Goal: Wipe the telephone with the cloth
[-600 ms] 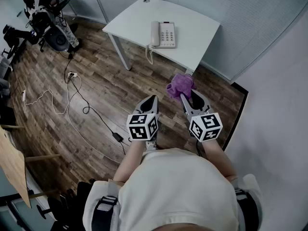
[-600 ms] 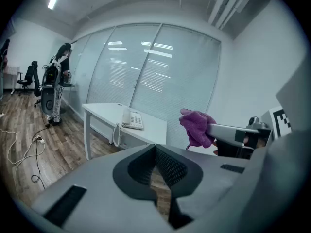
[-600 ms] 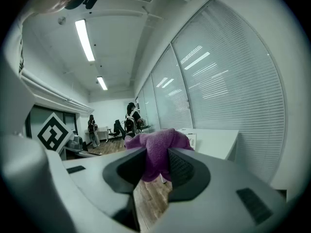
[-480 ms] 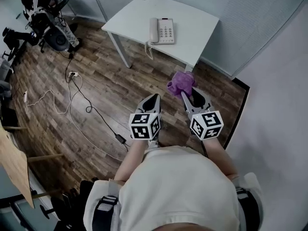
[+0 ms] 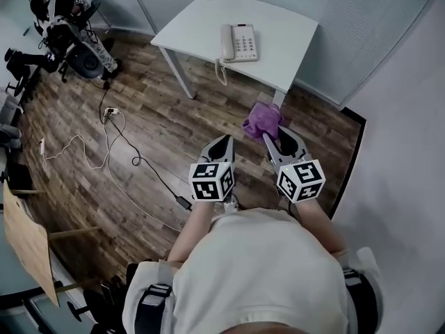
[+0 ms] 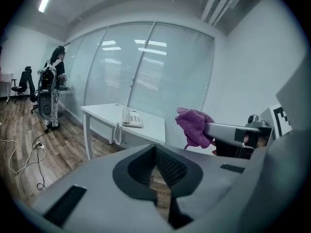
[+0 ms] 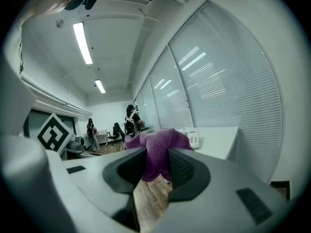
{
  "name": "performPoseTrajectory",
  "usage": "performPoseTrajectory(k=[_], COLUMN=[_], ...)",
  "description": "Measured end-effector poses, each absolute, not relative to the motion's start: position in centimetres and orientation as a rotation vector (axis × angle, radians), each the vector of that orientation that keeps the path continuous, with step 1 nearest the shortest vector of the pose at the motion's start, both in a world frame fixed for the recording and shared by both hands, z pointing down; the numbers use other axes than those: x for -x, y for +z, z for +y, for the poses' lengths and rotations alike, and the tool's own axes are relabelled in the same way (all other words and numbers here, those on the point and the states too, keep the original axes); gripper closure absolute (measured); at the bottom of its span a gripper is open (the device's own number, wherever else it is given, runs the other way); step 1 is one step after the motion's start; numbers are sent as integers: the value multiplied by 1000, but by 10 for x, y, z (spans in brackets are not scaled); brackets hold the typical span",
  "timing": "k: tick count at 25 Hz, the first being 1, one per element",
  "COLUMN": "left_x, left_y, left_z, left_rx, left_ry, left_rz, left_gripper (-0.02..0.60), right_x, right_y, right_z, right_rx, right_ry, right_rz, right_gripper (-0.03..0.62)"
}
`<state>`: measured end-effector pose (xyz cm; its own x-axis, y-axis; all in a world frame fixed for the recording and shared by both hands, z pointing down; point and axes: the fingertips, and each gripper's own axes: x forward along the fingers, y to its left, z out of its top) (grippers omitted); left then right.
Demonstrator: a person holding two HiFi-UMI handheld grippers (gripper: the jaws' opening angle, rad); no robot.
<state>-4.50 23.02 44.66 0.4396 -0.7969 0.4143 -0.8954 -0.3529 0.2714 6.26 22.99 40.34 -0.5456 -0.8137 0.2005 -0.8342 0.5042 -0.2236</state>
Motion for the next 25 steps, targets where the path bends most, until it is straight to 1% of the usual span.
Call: performPoseTrajectory(k=[5, 18, 25], left_x=[63, 116, 133], left_y=[450, 453, 452], left_z=[229, 207, 196], left_rx=[-2233, -2259, -2280], left_ry=[293, 307, 310], left_rz=[-1403, -1347, -1324], left_gripper=[561, 561, 561], right_x=[-46, 4, 24], right_y=[401, 399, 396], right_z=[228, 209, 203], right_rx=[-1479, -1577, -1587], right_ry=[527, 509, 532], right_rz=[-2686, -2659, -2651], right_gripper=[453, 451, 451])
